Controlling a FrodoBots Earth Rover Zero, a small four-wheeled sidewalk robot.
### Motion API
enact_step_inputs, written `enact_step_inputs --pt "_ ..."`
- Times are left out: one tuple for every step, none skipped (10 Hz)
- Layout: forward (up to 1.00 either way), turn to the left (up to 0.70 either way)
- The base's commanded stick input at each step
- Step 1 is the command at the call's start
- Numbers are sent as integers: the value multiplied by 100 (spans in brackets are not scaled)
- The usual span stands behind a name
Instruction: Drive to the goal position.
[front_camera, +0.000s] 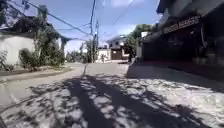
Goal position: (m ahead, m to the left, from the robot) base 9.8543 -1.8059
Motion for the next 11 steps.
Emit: enact_step_inputs --pt "100 -13" --pt "100 -20" --pt "100 -6" --pt "100 8" --pt "100 17" --pt "100 14" --pt "100 9" --pt "100 4" --pt "100 -23" --pt "100 -23" --pt "100 -23"
